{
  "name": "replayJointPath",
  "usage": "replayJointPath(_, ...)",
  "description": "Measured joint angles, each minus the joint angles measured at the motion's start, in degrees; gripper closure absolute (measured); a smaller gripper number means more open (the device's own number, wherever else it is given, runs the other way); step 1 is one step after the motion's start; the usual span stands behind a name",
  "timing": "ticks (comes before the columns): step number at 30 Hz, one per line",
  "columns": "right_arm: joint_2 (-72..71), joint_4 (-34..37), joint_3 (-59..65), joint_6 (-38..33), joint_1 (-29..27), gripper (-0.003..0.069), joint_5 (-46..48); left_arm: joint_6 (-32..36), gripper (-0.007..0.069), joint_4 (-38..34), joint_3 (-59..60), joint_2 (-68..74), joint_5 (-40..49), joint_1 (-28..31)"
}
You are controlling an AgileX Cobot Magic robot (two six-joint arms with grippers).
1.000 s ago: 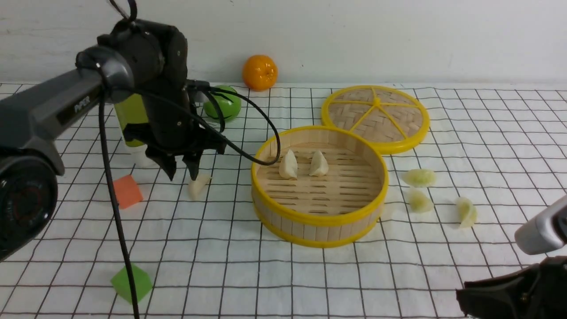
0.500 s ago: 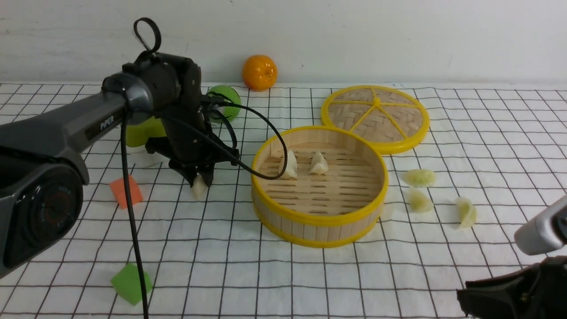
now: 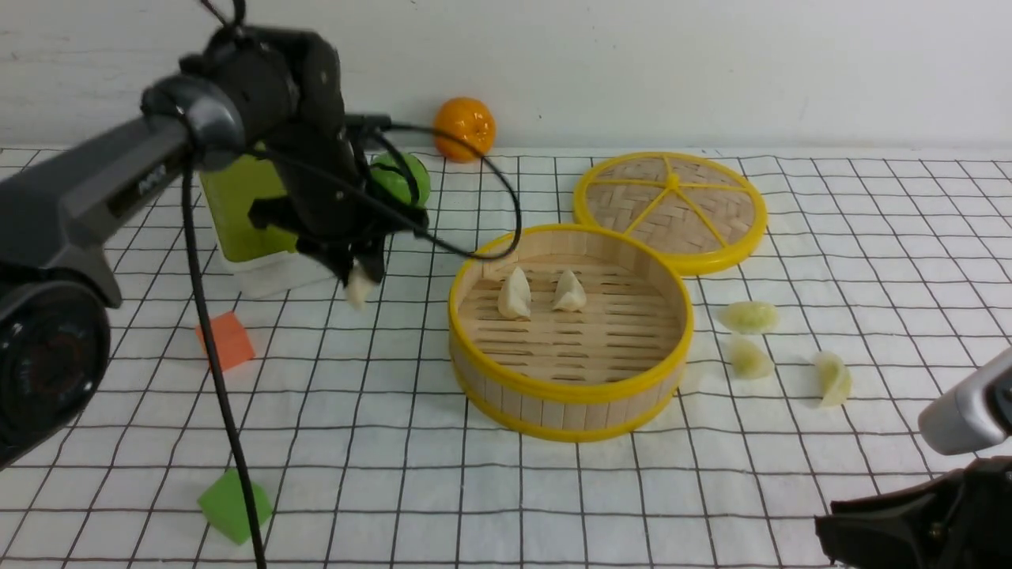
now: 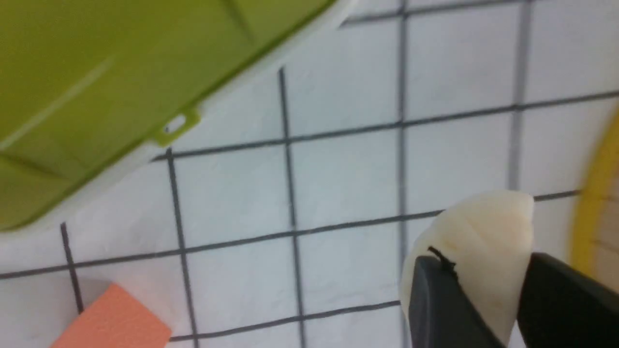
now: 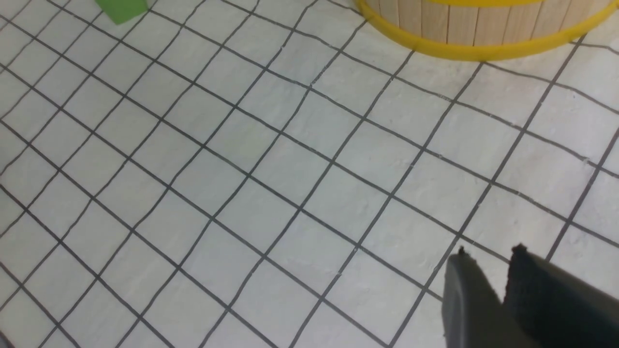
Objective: Put the dumplings into the steamer on the table with the white tablecloth.
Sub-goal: 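Reach for and grasp a dumpling on the table with the left gripper, then place the dumpling into the bamboo steamer basket with the left gripper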
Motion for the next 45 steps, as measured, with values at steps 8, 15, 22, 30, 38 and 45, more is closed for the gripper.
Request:
replayJointPath(8, 0.00, 0.00, 0.00, 0.00, 0.00, 0.0531, 0.00, -0.52, 0.0417, -7.85, -7.51, -2.70, -4.75, -11.33)
replayJointPath(15, 0.00, 0.00, 0.00, 0.00, 0.00, 0.0530, 0.00, -13.23, 0.0417, 4.58, -7.50, 3.93, -14.34, -21.45)
replayJointPath(22, 0.00, 0.00, 0.00, 0.00, 0.00, 0.0530, 0.00, -23.12, 0.0417, 11.93, -7.44, 10.94, -18.49, -22.59)
replayJointPath(30, 0.00, 0.44, 0.00, 0.00, 0.00, 0.0531, 0.05, -23.82, 0.0405, 11.96, -7.44, 14.36, -22.35, -22.64)
replayJointPath(38, 0.00, 0.48, 0.00, 0.00, 0.00, 0.0529, 0.22, -23.42, 0.0243, 12.19, -9.50, 13.21, -16.51, -22.64)
replayJointPath(45, 0.00, 0.48, 0.00, 0.15, 0.00, 0.0521, 0.22, -10.54, 0.0435, 13.99, -18.37, 0.27, -1.61, -22.64)
